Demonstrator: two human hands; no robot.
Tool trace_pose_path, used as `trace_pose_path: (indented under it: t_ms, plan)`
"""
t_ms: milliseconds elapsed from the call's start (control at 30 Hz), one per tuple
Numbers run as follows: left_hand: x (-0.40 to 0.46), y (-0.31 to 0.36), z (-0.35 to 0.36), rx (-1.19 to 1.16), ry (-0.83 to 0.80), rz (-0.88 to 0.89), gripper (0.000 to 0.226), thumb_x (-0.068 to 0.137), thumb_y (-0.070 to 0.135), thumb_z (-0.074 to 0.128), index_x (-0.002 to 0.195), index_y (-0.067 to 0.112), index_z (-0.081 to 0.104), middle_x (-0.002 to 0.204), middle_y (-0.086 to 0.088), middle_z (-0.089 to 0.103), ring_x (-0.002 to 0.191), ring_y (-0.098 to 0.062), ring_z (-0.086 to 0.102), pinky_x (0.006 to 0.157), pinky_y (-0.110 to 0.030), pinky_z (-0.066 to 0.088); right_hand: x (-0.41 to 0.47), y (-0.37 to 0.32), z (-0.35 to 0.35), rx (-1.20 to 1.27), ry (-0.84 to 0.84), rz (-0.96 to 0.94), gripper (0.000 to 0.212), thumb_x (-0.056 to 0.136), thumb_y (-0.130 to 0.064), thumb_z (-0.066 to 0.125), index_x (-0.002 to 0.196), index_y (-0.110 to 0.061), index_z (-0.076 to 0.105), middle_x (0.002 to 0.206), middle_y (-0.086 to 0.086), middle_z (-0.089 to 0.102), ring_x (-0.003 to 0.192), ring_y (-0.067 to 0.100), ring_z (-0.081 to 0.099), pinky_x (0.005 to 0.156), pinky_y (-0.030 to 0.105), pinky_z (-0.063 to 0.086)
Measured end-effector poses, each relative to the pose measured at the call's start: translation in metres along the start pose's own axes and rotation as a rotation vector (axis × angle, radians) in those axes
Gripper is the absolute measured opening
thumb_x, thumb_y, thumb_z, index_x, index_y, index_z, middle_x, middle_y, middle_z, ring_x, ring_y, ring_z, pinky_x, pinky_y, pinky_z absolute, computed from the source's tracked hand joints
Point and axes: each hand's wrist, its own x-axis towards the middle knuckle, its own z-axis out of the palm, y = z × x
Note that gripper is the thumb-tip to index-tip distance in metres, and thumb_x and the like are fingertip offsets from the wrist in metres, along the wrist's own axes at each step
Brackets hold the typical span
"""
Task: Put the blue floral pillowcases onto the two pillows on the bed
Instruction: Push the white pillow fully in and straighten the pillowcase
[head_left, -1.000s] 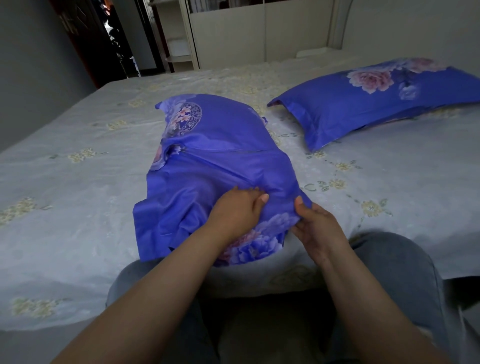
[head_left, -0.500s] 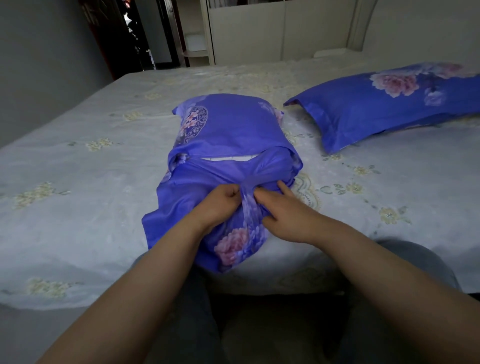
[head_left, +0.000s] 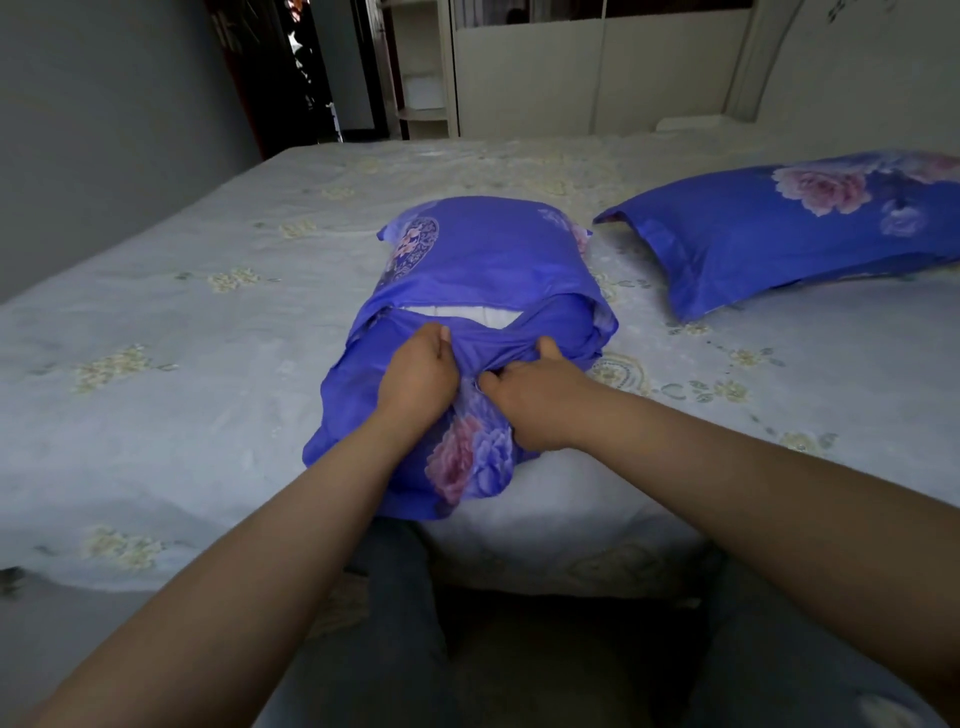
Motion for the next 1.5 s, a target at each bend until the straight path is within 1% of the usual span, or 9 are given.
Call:
trace_pose_path:
  t_ms: [367,633,800,867,1033,1267,1334,1400,1500]
  plan:
    - [0.002,-0.003,0.023,0.474,-0.109,0.225,0.030,0.102,0.032,0.027,0.112,0.011,0.047,0.098,-0.021,0.065,0.087,-0.040,0.060,0.063,-0.037,0.035,-0.059,0.043,0.024,0.150,-0.403,0.122,0.062,0.080,-0.075,0.042,0.099,-0.019,0.058,0.097,0.002,0.060,0.089,0.020,0.054,0.083,0.037,0.038]
    - [-0.014,0.000,0.031,0.365,-0.042,0.186,0.030,0.101,0.033,0.031,0.101,0.011,0.052,0.104,-0.014,0.060,0.089,-0.037,0.059,0.063,-0.037,0.037,-0.090,0.073,0.063,0.724,-0.098,0.538,0.058,0.088,-0.065,0.040,0.068,-0.015,0.062,0.075,0.005,0.063,0.077,0.022,0.060,0.078,0.034,0.048]
    - [-0.013,0.011,0.035,0.427,-0.034,0.333,0.035,0.091,0.036,0.033,0.104,0.012,0.055,0.114,-0.011,0.051,0.104,-0.034,0.050,0.076,-0.043,0.043,-0.090,0.049,0.071,1.943,-0.187,0.769,0.042,0.090,-0.041,0.058,0.113,-0.006,0.062,0.099,0.010,0.071,0.082,0.021,0.069,0.073,0.031,0.057]
    - [-0.005,0.029,0.042,0.447,-0.061,0.440,0.051,0.089,0.047,0.030,0.122,0.015,0.053,0.131,-0.006,0.049,0.120,-0.031,0.044,0.095,-0.042,0.037,-0.082,0.037,0.072,2.125,-0.094,0.744,0.031,0.089,-0.022,0.062,0.114,-0.005,0.060,0.099,0.012,0.071,0.081,0.022,0.069,0.072,0.032,0.058]
    - [0.037,0.074,0.056,0.540,-0.342,0.252,0.073,0.086,0.070,0.032,0.138,0.019,0.040,0.140,-0.009,0.043,0.130,-0.030,0.034,0.106,-0.047,0.024,-0.064,0.027,0.053,1.533,0.406,0.592,0.064,0.062,-0.024,0.056,0.124,-0.010,0.053,0.117,0.010,0.062,0.106,0.025,0.060,0.092,0.036,0.048]
    - [0.055,0.074,0.042,0.696,-0.061,0.452,0.029,0.091,0.038,0.052,0.100,0.014,0.065,0.105,-0.009,0.064,0.105,-0.032,0.052,0.085,-0.037,0.035,-0.086,0.070,0.063,0.494,0.217,0.875,0.051,0.084,-0.028,0.056,0.131,-0.020,0.036,0.123,0.012,0.043,0.097,0.036,0.056,0.073,0.038,0.043]
    - [0.054,0.068,0.043,0.529,-0.073,0.516,0.021,0.091,0.025,0.053,0.093,0.009,0.066,0.101,-0.013,0.061,0.098,-0.035,0.054,0.080,-0.039,0.037,-0.080,0.072,0.068,0.268,0.362,0.878,0.048,0.078,-0.017,0.059,0.124,-0.014,0.046,0.122,0.014,0.047,0.099,0.037,0.053,0.078,0.041,0.042]
    - [0.052,0.072,0.044,0.298,-0.105,0.435,0.021,0.092,0.021,0.052,0.086,0.003,0.061,0.097,-0.017,0.062,0.090,-0.037,0.056,0.071,-0.037,0.038,-0.067,0.071,0.059,0.274,0.634,0.773,0.042,0.077,-0.013,0.061,0.119,-0.011,0.057,0.123,0.015,0.052,0.104,0.039,0.053,0.084,0.045,0.043]
    - [0.057,0.080,0.044,0.098,-0.055,0.310,0.023,0.092,0.022,0.055,0.074,0.009,0.047,0.081,-0.020,0.060,0.082,-0.038,0.055,0.063,-0.035,0.031,-0.038,0.075,0.039,0.649,0.515,0.656,0.049,0.092,-0.040,0.055,0.132,-0.014,0.049,0.129,0.014,0.048,0.117,0.034,0.046,0.095,0.041,0.040]
